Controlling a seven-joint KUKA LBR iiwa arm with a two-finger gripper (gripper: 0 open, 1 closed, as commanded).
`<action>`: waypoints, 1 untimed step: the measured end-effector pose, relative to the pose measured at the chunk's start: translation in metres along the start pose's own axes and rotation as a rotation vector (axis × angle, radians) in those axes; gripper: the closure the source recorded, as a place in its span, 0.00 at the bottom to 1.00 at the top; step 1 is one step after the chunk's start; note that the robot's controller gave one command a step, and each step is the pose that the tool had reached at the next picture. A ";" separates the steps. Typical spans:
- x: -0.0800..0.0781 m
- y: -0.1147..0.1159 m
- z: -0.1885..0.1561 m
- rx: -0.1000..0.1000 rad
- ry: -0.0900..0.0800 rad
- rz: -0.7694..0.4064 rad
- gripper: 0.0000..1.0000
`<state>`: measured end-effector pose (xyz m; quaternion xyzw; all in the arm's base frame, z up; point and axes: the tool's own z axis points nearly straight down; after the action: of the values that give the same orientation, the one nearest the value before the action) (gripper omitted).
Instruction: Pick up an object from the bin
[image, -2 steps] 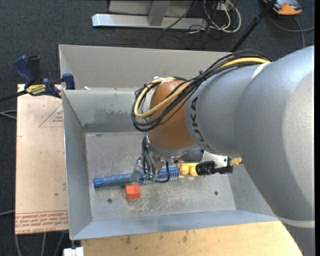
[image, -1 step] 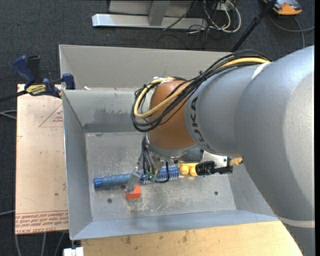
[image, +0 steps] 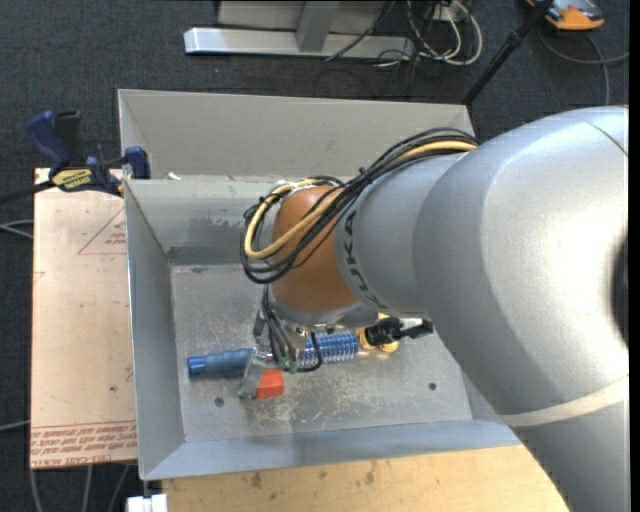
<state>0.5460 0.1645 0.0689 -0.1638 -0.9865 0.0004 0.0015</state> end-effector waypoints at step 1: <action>-0.001 0.001 -0.002 -0.002 -0.003 0.000 1.00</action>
Offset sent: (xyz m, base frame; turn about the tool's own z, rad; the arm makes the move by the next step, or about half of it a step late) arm 0.0000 0.0000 0.0000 0.0000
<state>0.5472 0.1648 0.0711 -0.1637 -0.9865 -0.0004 -0.0003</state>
